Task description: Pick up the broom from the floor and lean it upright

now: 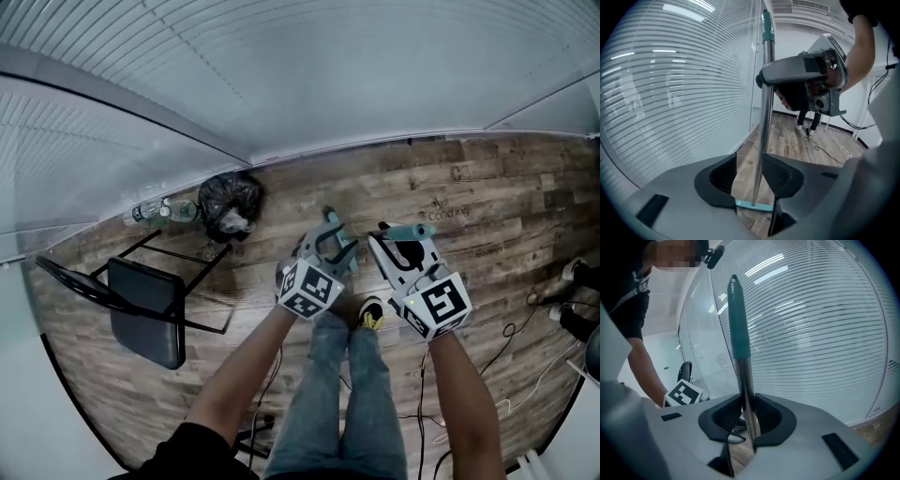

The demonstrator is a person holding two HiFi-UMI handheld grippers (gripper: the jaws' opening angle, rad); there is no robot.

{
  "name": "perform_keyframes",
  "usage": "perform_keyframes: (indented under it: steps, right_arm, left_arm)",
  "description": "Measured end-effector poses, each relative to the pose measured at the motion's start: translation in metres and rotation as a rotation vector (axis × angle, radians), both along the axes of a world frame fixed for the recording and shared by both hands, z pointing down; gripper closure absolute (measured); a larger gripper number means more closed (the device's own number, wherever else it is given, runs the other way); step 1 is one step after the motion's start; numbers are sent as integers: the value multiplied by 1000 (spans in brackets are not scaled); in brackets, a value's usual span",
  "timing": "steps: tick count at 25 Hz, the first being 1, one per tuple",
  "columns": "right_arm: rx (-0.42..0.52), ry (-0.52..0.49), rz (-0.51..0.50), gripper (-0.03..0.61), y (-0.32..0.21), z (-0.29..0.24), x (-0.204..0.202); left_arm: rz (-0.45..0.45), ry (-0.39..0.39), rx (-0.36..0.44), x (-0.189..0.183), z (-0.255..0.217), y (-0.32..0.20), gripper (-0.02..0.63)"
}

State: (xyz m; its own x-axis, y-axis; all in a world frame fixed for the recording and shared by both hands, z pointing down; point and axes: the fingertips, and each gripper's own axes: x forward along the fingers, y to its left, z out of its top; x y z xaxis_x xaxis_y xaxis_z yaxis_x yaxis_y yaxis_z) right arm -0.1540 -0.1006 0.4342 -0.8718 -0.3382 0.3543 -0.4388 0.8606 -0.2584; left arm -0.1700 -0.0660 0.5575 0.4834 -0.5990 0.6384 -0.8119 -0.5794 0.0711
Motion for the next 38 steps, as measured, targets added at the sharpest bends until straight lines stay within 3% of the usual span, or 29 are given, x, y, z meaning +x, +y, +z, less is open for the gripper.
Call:
perform_keyframes:
  steps: [6,13,17,22,27,33,38]
  right_arm:
    - [43,43,-175,483,10,-28,-37]
    - [69,48,-353,483,24,-50,-77]
    - [62,49,-403,483,17,-57,-96]
    - [49,34,-461,483,-4,-53,-118]
    - [25,3,-534,483,-37,-37,-146]
    - [-13,-29,-586,483,-77,-8,-169]
    - [-17,-17,-626,483,-99,14,-180]
  left_arm:
    - [66,68,36,-6,-29,3,422]
    - [59,98,65,-25,-44,-5,424]
    - [-18,120,54,-46,-49,-17,508]
    - [-74,106,9,-65,-44,-35,512]
    - [-227,148,-42,-89,-29,-64,512]
    - [-346,174,-74,-108,-3,-103,512]
    - [-391,155,-113,-123,21,-127,512]
